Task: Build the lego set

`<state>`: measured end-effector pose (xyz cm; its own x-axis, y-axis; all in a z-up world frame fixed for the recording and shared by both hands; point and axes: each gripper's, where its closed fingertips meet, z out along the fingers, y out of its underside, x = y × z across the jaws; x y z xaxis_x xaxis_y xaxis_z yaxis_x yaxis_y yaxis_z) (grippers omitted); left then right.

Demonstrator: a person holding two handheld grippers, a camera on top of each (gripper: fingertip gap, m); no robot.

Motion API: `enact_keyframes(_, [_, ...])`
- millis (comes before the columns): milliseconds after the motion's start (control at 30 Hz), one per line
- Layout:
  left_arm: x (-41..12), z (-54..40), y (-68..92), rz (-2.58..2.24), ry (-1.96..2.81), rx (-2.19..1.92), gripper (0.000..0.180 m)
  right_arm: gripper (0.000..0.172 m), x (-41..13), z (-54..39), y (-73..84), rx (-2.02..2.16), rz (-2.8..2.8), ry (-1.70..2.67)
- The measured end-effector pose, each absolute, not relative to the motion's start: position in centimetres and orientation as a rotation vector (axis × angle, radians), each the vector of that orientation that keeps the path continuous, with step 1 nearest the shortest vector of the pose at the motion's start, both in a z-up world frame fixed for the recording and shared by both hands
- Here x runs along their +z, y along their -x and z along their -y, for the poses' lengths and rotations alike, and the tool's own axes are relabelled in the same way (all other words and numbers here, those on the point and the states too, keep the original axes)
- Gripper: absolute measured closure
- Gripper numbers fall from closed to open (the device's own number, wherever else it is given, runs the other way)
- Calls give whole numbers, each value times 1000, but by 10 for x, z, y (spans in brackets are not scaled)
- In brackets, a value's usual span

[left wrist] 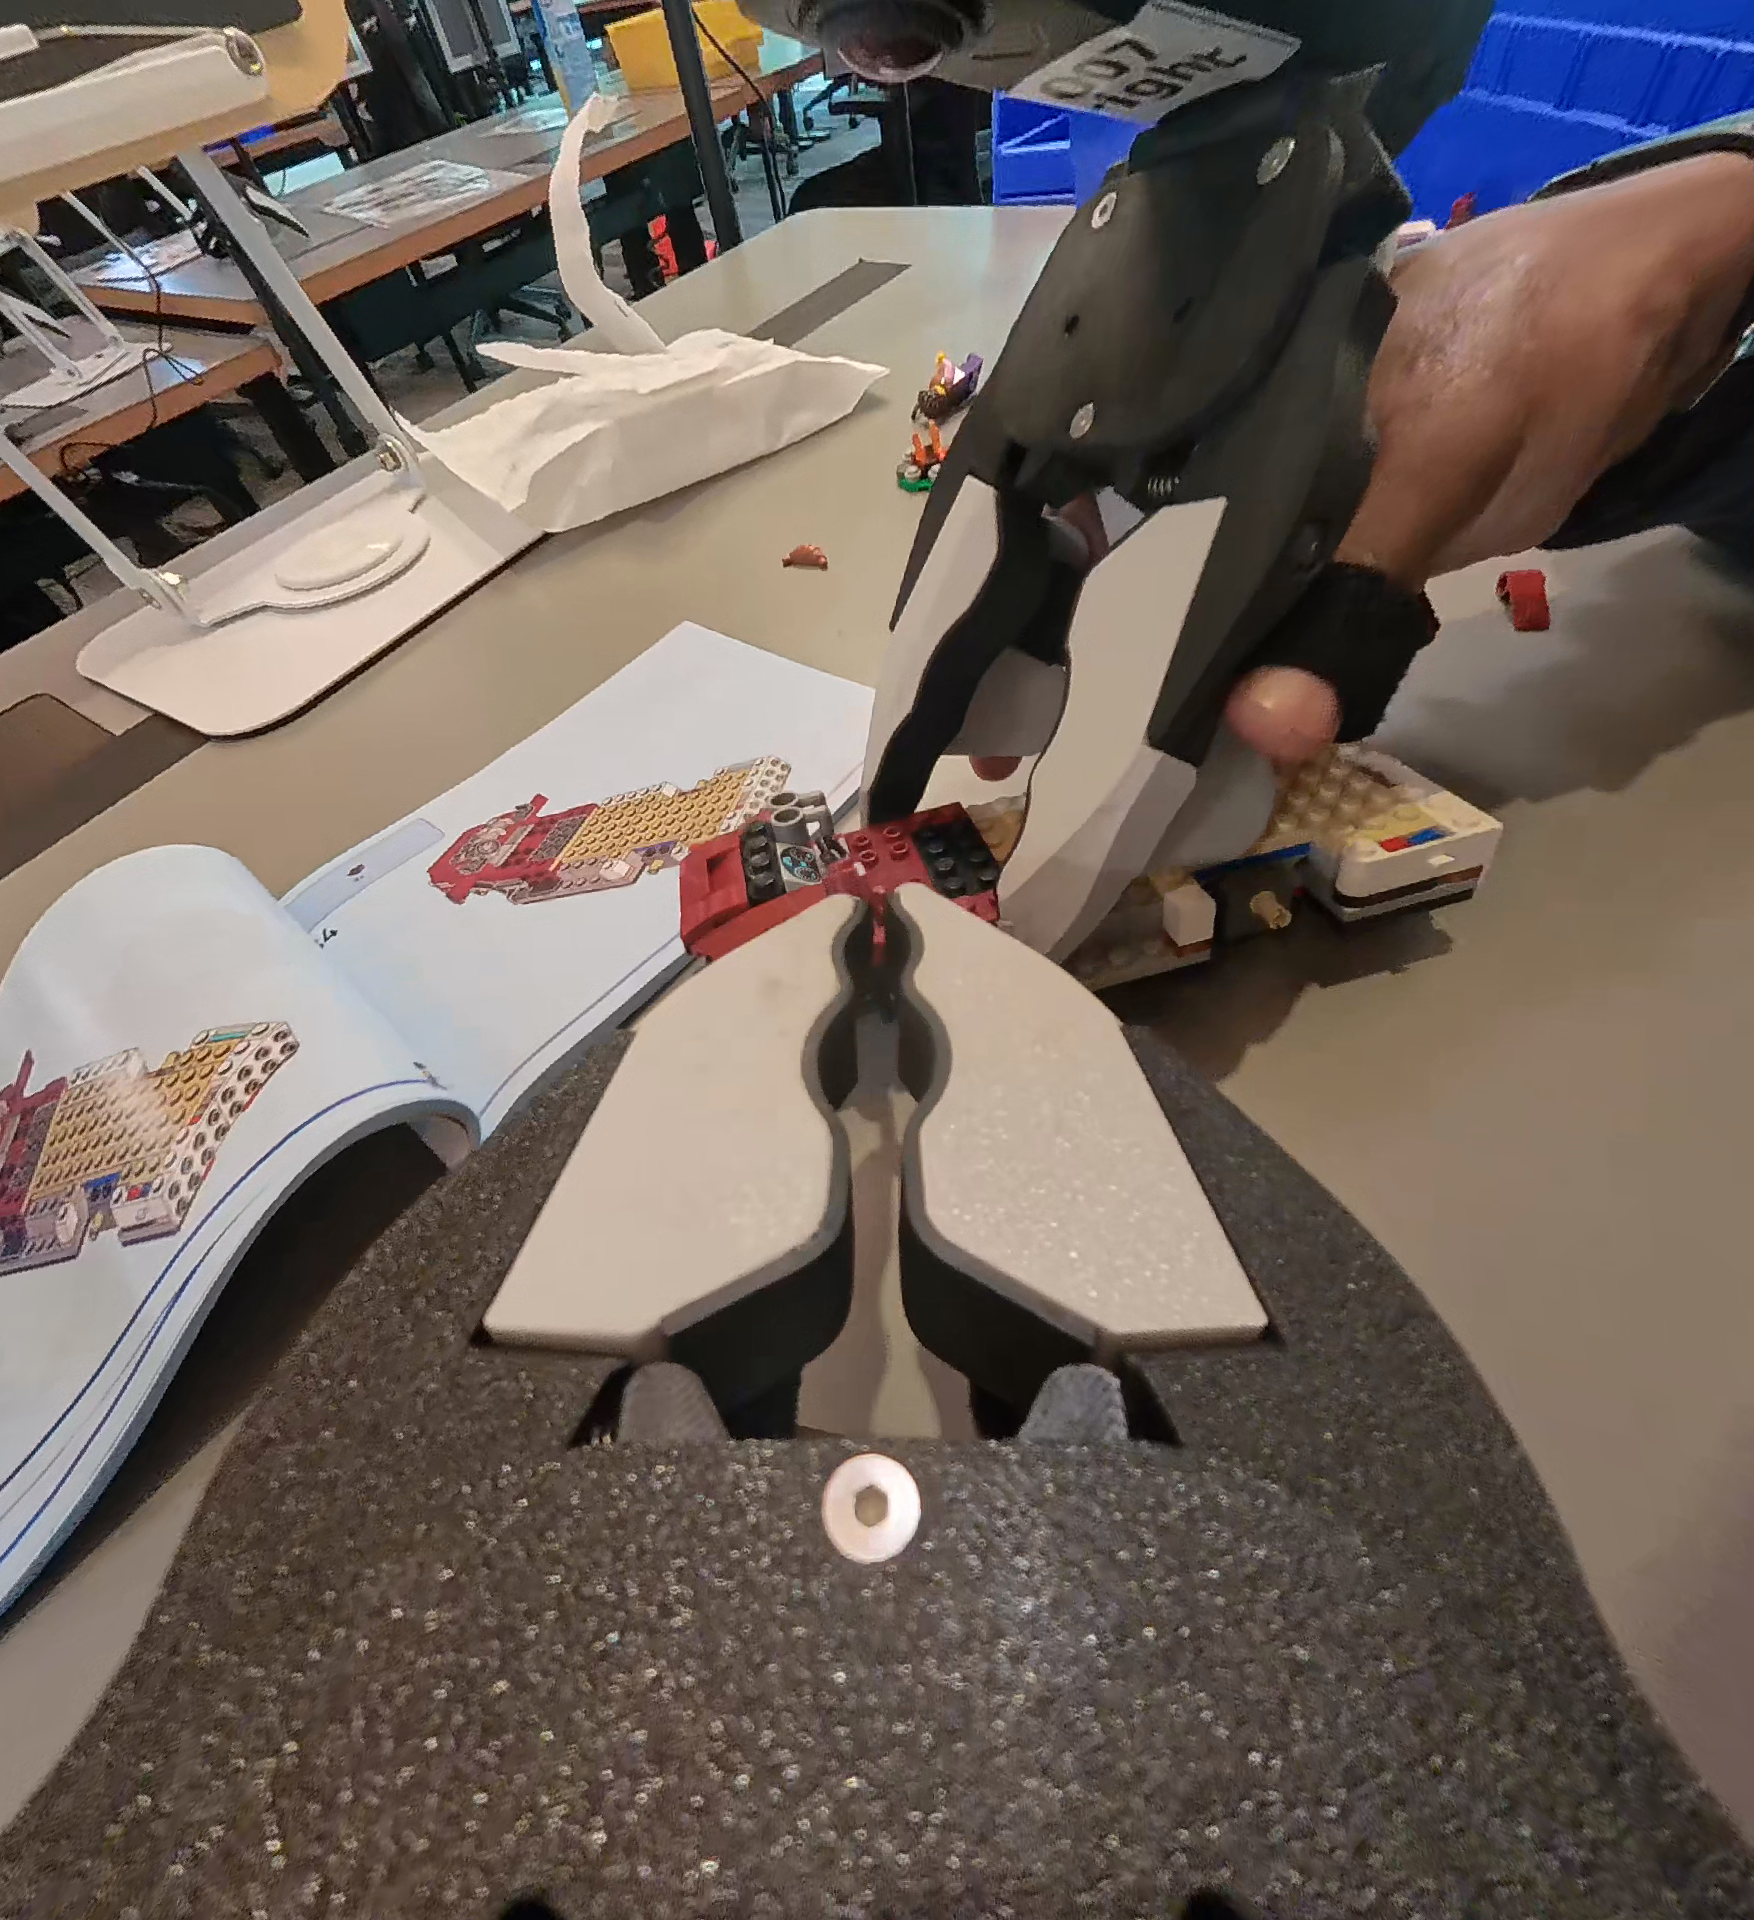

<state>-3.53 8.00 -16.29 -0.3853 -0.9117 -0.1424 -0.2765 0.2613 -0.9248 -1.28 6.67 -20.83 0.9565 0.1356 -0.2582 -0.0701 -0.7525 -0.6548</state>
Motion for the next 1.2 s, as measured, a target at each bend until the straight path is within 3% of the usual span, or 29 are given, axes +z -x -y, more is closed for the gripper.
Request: enact_keyframes(1200, [-189, -77, 20, -1893, 1188, -872, 177, 110, -208, -60, 7, 475, -34, 2349])
